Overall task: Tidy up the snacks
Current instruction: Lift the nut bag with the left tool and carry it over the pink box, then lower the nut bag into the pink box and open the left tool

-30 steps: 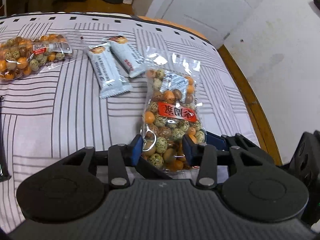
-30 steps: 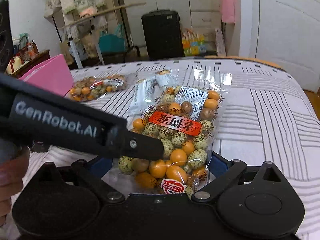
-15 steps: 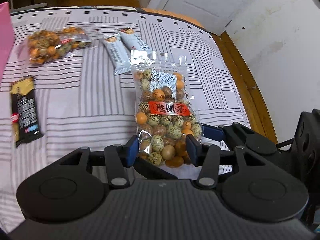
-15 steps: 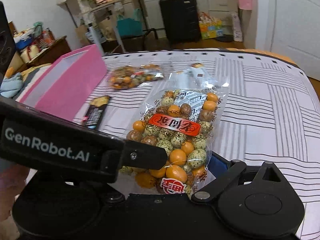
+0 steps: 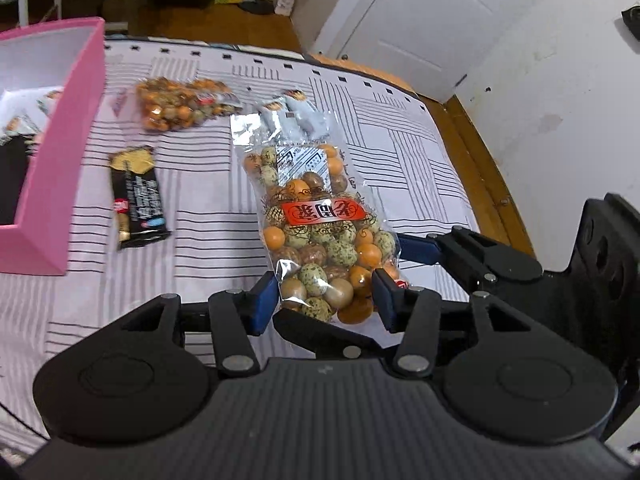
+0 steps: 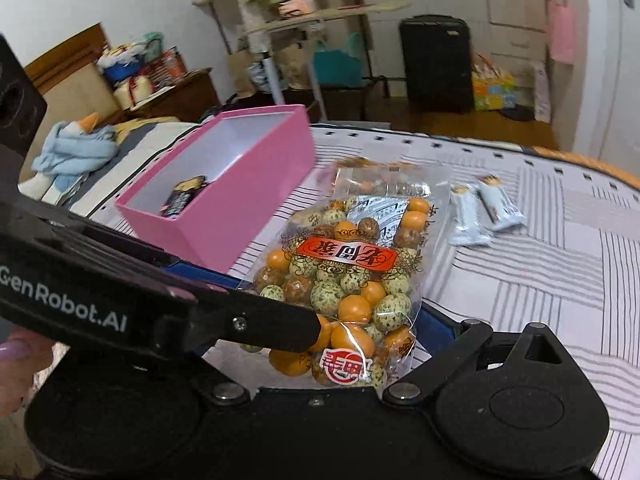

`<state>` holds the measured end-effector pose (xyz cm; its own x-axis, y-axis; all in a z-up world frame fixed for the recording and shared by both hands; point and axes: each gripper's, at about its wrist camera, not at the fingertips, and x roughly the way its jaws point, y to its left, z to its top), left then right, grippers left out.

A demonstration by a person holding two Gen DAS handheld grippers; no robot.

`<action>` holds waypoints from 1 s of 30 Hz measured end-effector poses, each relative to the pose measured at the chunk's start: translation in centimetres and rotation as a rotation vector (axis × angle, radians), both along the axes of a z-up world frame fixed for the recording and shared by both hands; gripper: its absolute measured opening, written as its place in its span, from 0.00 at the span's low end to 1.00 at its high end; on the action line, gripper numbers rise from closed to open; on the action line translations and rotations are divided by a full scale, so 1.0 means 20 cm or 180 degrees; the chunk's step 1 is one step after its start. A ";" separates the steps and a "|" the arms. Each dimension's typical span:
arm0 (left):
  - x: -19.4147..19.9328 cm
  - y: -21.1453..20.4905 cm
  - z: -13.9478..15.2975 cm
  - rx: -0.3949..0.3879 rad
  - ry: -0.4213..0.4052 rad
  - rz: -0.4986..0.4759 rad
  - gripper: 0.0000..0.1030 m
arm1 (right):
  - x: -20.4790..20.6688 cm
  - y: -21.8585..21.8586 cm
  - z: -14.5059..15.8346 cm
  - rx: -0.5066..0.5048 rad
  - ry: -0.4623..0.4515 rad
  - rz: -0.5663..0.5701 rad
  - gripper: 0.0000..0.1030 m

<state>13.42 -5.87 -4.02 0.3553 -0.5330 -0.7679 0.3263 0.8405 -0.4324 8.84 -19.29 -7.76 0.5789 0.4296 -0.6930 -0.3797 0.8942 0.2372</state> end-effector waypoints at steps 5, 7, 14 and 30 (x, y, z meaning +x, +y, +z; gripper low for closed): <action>-0.06 0.11 0.07 0.0027 -0.0078 0.0089 0.47 | -0.03 0.13 0.09 -0.0117 -0.0073 0.0112 0.98; -0.07 0.16 0.10 0.0008 -0.0113 0.0128 0.47 | -0.04 0.17 0.13 -0.0155 -0.0119 0.0138 0.98; -0.07 0.38 0.19 -0.0121 -0.0277 0.0293 0.47 | 0.02 0.37 0.25 -0.0332 -0.0322 0.0355 0.97; 0.38 1.02 0.13 -0.0053 -0.0364 0.0989 0.47 | 0.58 0.93 0.17 -0.0122 -0.0527 0.0888 0.97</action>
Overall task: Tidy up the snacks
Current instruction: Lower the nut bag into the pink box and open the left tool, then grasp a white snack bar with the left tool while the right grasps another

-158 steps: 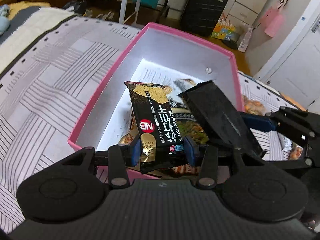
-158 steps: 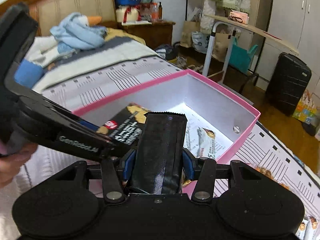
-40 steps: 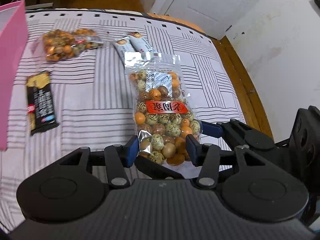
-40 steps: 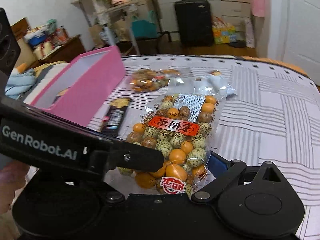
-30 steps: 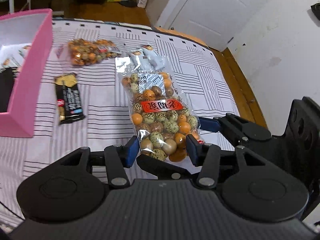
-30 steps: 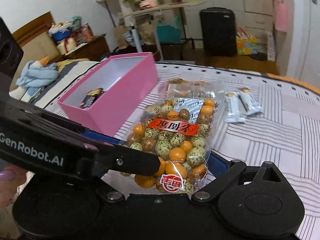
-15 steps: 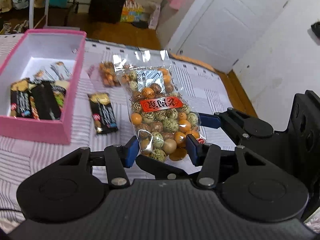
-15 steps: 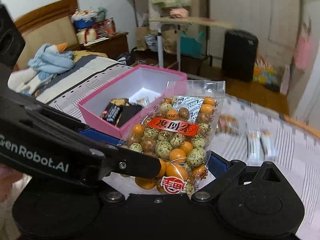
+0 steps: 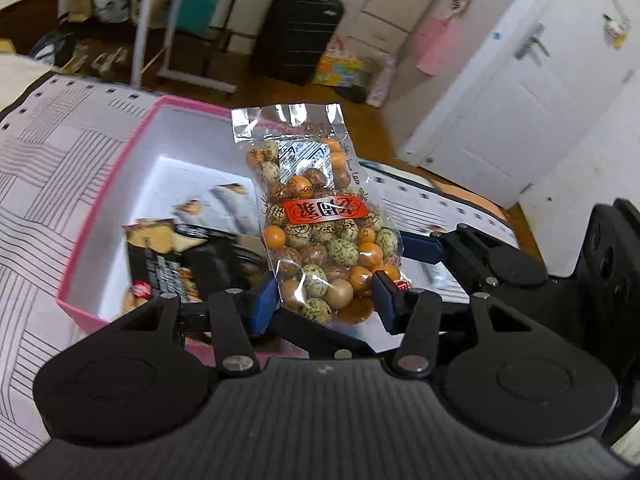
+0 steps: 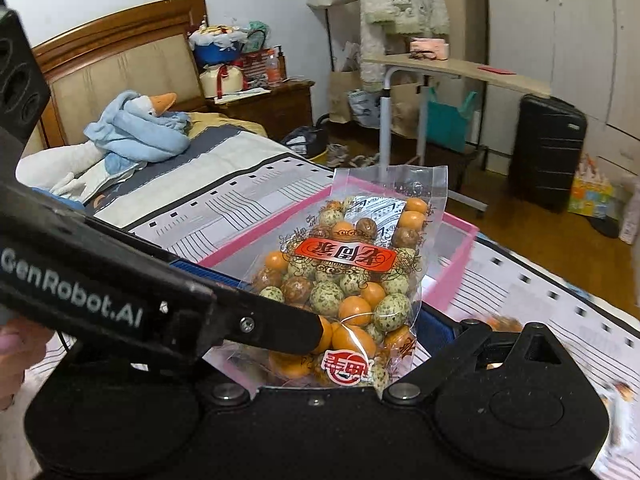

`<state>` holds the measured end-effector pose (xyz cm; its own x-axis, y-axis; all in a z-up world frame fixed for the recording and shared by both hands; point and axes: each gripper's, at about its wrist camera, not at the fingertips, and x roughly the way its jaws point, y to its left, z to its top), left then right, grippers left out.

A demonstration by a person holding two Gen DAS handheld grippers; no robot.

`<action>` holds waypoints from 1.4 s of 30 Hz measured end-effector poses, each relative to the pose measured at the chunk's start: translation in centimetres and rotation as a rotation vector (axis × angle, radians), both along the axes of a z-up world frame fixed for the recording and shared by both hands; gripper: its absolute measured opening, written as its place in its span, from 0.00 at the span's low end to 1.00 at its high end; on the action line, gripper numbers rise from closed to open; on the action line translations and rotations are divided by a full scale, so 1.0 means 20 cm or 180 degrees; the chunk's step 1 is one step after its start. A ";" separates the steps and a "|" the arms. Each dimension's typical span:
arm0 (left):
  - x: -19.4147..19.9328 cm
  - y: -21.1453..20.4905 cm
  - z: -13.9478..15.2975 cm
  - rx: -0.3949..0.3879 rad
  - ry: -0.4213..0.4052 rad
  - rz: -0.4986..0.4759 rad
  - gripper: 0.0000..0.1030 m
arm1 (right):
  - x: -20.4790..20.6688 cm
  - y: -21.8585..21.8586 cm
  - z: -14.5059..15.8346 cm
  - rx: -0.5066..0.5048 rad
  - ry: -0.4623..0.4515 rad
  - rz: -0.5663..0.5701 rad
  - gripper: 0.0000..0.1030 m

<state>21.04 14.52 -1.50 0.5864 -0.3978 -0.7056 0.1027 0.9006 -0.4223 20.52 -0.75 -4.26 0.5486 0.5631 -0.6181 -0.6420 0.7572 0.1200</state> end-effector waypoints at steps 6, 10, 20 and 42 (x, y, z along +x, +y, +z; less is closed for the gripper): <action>0.18 0.13 -0.15 0.0017 0.0215 0.0204 0.47 | 0.16 0.12 -0.15 -0.0042 0.0029 0.0298 0.97; 0.26 0.18 -0.27 -0.0110 0.0354 0.0342 0.47 | 0.25 0.17 -0.22 -0.0184 0.0051 0.0445 0.97; 0.35 0.20 -0.38 -0.0037 0.0345 0.0710 0.52 | 0.37 0.21 -0.29 -0.0444 0.0151 0.0368 0.96; -0.08 -0.32 0.07 0.0441 -0.0305 -0.0248 0.48 | -0.10 -0.71 0.18 -0.0343 -0.0468 -0.0166 0.95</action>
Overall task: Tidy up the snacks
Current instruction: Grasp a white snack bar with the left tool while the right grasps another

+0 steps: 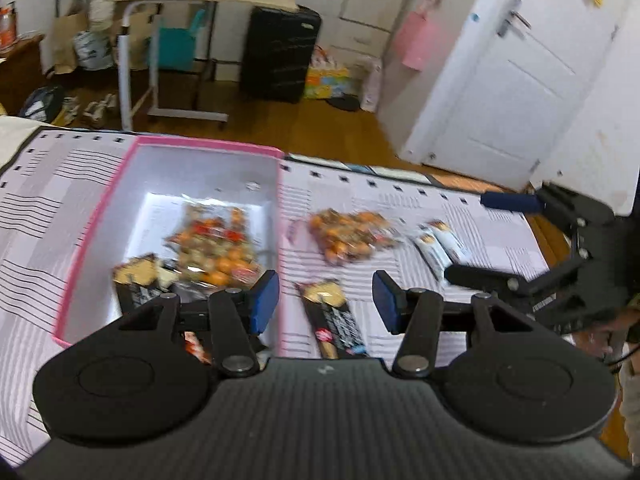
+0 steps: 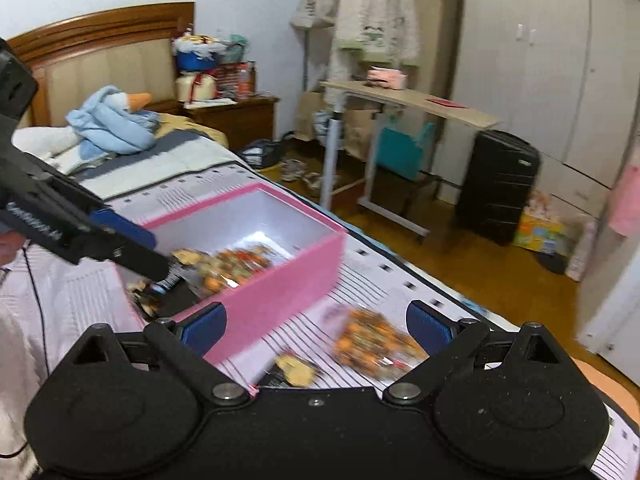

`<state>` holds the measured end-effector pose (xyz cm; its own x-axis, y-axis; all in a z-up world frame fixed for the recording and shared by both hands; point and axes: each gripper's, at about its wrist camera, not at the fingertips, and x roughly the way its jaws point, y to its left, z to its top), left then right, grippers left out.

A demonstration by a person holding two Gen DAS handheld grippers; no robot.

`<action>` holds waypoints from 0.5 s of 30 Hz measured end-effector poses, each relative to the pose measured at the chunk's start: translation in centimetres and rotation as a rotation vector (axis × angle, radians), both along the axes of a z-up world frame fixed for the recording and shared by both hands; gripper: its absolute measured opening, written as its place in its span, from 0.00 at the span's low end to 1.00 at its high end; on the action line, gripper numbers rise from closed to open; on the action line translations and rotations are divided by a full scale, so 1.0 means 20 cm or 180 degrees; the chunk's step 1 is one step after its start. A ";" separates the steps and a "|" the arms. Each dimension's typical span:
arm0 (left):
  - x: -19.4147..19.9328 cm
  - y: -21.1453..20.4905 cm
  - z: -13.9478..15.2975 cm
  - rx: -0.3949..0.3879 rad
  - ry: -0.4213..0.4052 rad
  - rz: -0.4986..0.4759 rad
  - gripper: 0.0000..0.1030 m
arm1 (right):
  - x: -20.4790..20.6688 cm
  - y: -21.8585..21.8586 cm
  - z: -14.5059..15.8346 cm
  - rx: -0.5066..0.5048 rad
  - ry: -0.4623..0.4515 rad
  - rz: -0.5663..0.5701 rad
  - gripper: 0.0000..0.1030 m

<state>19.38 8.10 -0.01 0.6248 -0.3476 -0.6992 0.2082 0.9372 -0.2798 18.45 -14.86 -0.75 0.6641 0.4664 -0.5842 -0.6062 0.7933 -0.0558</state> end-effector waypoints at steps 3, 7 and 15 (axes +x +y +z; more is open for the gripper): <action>-0.02 -0.11 -0.03 0.0013 0.0060 -0.0098 0.48 | -0.01 -0.11 -0.04 0.0026 0.0075 -0.0155 0.94; -0.01 -0.27 -0.07 0.0081 0.0116 -0.0231 0.48 | -0.01 -0.27 -0.11 0.0045 0.0149 -0.0387 0.93; 0.18 -0.61 -0.18 -0.0072 0.0133 -0.0293 0.48 | 0.12 -0.57 -0.28 0.0159 0.0345 -0.0855 0.80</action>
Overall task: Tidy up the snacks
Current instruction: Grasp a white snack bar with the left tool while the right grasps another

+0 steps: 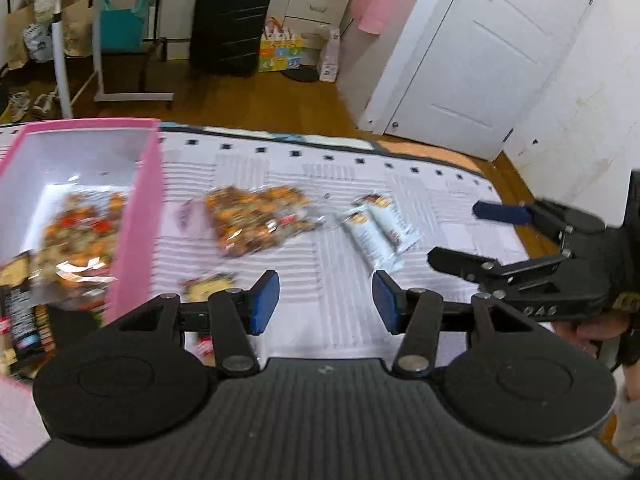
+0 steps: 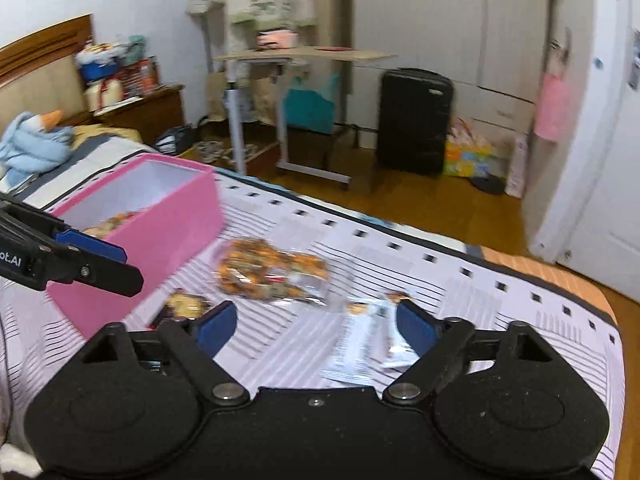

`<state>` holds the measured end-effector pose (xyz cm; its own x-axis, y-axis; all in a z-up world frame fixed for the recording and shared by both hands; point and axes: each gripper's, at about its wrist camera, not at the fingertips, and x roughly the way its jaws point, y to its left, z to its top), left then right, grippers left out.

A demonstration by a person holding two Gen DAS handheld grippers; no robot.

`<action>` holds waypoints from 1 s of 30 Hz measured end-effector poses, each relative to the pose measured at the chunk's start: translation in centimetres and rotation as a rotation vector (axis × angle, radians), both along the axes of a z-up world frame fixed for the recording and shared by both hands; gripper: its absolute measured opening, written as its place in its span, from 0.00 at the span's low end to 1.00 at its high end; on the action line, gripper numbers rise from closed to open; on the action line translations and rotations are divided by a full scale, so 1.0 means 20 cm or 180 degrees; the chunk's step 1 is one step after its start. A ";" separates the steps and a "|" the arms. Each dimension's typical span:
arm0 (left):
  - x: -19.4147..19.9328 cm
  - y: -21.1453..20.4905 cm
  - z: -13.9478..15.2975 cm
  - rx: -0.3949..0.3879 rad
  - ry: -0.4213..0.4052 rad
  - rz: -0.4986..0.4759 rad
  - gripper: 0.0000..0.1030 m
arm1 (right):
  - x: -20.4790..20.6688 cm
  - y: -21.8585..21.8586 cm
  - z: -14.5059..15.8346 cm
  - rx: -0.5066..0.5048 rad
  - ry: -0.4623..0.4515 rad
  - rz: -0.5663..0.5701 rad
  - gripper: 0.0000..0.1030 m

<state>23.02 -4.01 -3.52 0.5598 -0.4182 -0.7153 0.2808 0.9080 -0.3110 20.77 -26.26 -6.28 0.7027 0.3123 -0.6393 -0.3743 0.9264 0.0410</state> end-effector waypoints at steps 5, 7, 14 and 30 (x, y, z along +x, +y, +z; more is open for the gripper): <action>0.14 -0.19 -0.12 -0.0043 -0.0049 0.0106 0.48 | 0.13 -0.15 -0.14 0.0140 0.0060 -0.0310 0.71; 0.19 -0.25 -0.17 -0.0138 -0.0084 0.0018 0.50 | 0.17 -0.19 -0.22 0.0150 0.0051 -0.0406 0.71; 0.31 -0.43 -0.38 -0.0179 -0.0137 -0.0057 0.50 | 0.31 -0.19 -0.48 -0.0044 0.0188 -0.0275 0.59; 0.51 -0.52 -0.74 -0.0622 0.0412 0.0159 0.33 | 0.32 -0.15 -0.63 -0.0115 0.0161 -0.0515 0.46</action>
<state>33.31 -14.50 -18.33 0.4923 -0.5298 -0.6906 0.1834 0.8388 -0.5127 27.16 -29.20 -18.84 0.7085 0.1738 -0.6840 -0.2186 0.9756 0.0216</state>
